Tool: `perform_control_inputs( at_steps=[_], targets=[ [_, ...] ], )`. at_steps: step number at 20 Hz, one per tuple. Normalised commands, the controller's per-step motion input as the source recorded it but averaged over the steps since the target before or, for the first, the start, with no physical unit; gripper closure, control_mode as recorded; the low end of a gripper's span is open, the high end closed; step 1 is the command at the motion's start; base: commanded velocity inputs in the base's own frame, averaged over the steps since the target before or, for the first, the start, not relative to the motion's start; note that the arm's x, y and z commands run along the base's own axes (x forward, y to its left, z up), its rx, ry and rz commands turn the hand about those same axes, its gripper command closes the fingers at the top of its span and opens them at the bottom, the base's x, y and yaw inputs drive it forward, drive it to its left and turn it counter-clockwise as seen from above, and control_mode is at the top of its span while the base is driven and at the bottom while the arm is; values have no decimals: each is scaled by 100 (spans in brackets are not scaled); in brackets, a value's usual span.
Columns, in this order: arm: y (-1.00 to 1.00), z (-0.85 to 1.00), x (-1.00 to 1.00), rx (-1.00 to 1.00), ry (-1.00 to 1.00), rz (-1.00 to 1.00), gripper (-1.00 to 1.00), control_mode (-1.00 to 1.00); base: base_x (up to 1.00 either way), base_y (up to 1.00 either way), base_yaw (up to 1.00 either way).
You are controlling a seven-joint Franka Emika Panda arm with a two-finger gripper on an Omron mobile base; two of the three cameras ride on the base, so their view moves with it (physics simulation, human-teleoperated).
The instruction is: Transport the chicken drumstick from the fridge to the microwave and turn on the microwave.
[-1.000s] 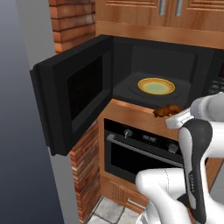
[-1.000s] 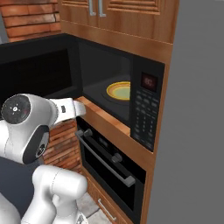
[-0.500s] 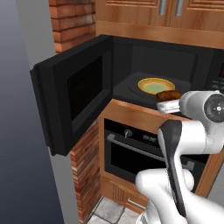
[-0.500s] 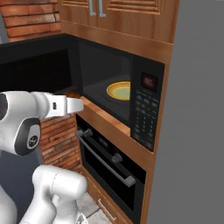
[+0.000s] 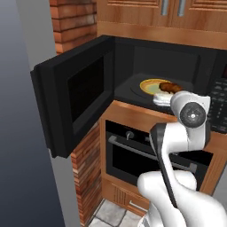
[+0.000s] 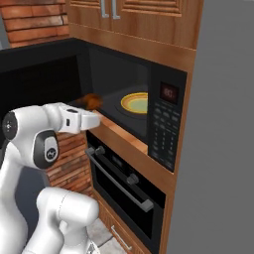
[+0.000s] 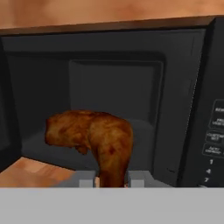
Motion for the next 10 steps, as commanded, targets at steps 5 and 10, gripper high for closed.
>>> perform_control_inputs(
  at_steps=[5, 10],
  targets=[
    [-24, 0, 55, 11, -1, -5, 100, -100, 0, 0, 0],
    [0, 0, 69, 1, 0, -2, 100, -100, 0, 0, 0]
  ],
)
